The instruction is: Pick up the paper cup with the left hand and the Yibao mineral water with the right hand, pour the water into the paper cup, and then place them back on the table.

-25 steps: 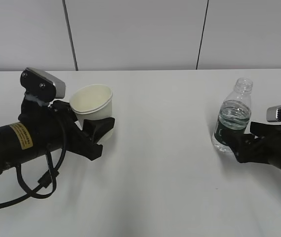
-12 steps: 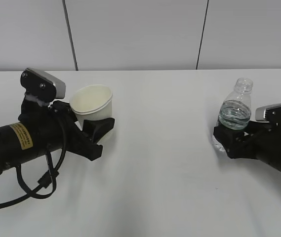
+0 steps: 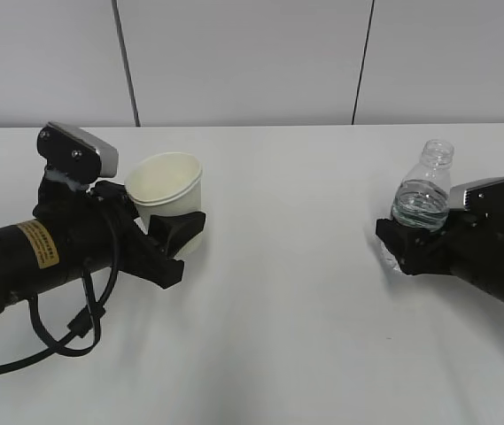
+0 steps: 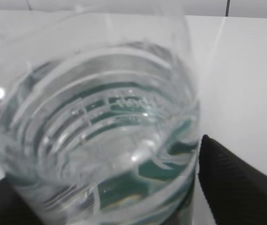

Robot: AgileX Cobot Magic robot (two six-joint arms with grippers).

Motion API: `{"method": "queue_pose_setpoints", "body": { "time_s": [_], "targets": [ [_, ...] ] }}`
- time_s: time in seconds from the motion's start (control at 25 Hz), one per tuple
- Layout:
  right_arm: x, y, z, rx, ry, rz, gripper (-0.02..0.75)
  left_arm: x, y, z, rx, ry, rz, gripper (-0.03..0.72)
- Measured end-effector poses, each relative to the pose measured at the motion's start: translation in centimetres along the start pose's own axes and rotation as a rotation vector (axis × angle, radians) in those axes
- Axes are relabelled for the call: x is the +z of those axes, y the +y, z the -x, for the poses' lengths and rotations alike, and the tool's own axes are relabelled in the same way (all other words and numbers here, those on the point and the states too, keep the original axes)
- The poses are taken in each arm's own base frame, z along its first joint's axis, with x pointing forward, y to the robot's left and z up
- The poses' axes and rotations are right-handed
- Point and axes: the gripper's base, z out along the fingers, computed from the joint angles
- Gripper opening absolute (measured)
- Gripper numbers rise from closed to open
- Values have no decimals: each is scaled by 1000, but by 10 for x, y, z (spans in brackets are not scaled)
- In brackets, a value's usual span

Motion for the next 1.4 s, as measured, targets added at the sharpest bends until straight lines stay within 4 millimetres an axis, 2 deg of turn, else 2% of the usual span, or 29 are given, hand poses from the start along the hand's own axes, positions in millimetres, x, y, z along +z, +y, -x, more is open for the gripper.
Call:
{"method": "queue_pose_setpoints", "body": {
  "time_s": [0.2,0.4,0.52,1.0,1.2,1.4],
  "targets": [
    [0,1,0,-7,-1,12,628,0,0,0,0,0,0,412],
    [1,1,1,-23,-2,18,517,0,0,0,0,0,0,412],
    [1,1,1,-32,-6,20,484,0,0,0,0,0,0,412],
    [2,5,4,-97,0,75,474,0,0,-2,6,19,-3,412],
    [9,19,18,-134,-32,122,472,0,-2,-3,18,29,-16,412],
    [28,47,32,-177,-62,202,472,0,-3,-3,22,38,-20,412]
  ]
}}
